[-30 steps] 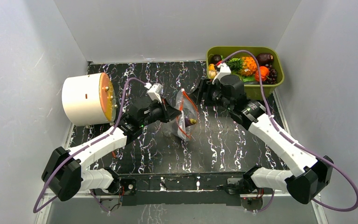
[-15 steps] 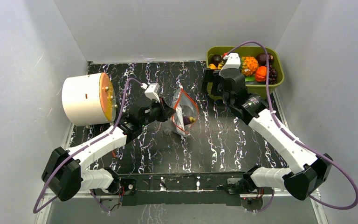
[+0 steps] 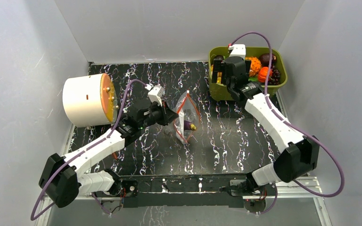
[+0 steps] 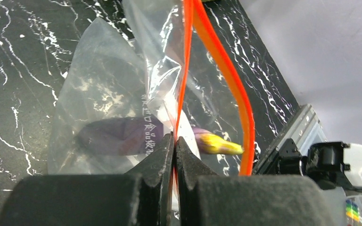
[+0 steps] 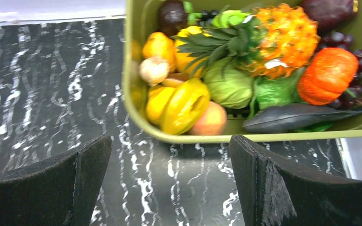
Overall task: Place the food in the zip-top bag and seal the zipper
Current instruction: Pick up the fake fruit from the bin.
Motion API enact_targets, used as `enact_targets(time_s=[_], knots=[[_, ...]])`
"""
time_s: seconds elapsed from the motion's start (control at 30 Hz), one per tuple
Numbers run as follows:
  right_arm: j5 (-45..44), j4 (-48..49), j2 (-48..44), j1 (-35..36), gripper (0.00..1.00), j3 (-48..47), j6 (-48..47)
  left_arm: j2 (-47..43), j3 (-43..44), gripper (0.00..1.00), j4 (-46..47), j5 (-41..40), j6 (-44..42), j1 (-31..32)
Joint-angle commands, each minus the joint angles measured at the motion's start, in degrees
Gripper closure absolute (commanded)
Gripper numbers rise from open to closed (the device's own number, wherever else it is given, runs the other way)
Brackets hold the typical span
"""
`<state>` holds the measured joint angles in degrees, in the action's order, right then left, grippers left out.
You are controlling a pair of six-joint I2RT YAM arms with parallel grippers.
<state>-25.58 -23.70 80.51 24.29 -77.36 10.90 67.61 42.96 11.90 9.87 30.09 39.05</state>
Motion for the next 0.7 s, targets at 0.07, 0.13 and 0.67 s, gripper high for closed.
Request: enact_targets(time_s=[0.07,0.13,0.67], knots=[[-3.4,3.54,3.37,-5.61,0.05,-4.12,-2.25,-4.52,1.34,1.0,-2.5,9.57,-5.26,-0.37],[-4.06,4.1,4.61,-6.68,0.06,-4.51,-2.85,-5.2,1.92,1.0,-3.05,12.27,-6.88,-0.38],[-2.45,4.64,18.37,-11.91,0.3,-13.64,-8.17,-7.01,5.37,1.0,-12.19,16.56,-16.87,-0.42]])
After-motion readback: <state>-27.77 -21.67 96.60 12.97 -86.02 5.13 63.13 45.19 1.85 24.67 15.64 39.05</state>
